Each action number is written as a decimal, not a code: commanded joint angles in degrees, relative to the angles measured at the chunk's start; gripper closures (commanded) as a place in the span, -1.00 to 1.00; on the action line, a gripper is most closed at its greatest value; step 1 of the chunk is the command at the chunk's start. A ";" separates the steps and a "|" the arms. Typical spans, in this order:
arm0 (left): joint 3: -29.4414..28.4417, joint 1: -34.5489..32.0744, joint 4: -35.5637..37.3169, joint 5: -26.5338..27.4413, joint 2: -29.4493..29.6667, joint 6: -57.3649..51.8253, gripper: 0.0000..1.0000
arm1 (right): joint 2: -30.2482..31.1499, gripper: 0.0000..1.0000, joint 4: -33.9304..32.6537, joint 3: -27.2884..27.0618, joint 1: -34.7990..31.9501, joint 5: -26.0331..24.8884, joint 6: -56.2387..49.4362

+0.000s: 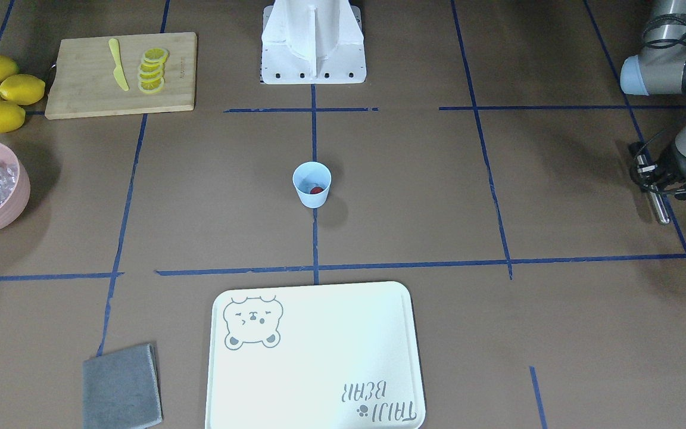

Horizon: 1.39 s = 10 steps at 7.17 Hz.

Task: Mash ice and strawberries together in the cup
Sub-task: 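Lift the muddler out of the cup and carry it back with the left gripper, then lower the muddler onto the table with the left gripper and release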

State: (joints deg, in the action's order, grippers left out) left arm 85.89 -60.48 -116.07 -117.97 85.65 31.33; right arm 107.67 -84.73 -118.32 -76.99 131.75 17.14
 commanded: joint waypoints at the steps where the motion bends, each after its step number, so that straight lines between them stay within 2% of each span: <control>1: -0.98 0.01 -1.79 -0.24 0.04 0.31 0.85 | 0.00 -1.00 0.00 -0.07 0.00 0.00 0.00; 2: -0.81 -0.07 -1.79 -0.24 0.04 0.40 0.82 | 0.00 -1.00 0.00 -0.24 0.00 0.00 0.00; 3: -0.81 -0.07 -1.79 -0.24 0.04 0.40 0.51 | 0.00 -1.00 0.00 -0.25 0.00 0.00 0.00; 4: -0.81 -0.16 -1.79 -0.24 -0.05 0.31 -0.12 | 0.00 -1.00 0.00 -0.25 0.00 0.00 0.09; 5: -0.72 -0.16 -1.88 -0.24 -0.13 0.14 -0.99 | 0.00 -1.00 0.00 -0.25 0.00 0.00 0.09; 8: 0.41 -0.34 -1.88 -1.29 -0.48 -0.13 -1.00 | 0.00 -1.00 0.00 -0.25 0.00 0.09 0.09; 10: 4.36 -5.40 -1.27 -8.30 -0.84 -0.48 -1.00 | 0.00 -1.00 0.00 -0.25 0.00 0.09 0.00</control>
State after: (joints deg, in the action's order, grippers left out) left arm 87.91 -62.58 -117.70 -122.45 84.97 31.06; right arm 107.67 -84.73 -118.56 -76.99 131.79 17.21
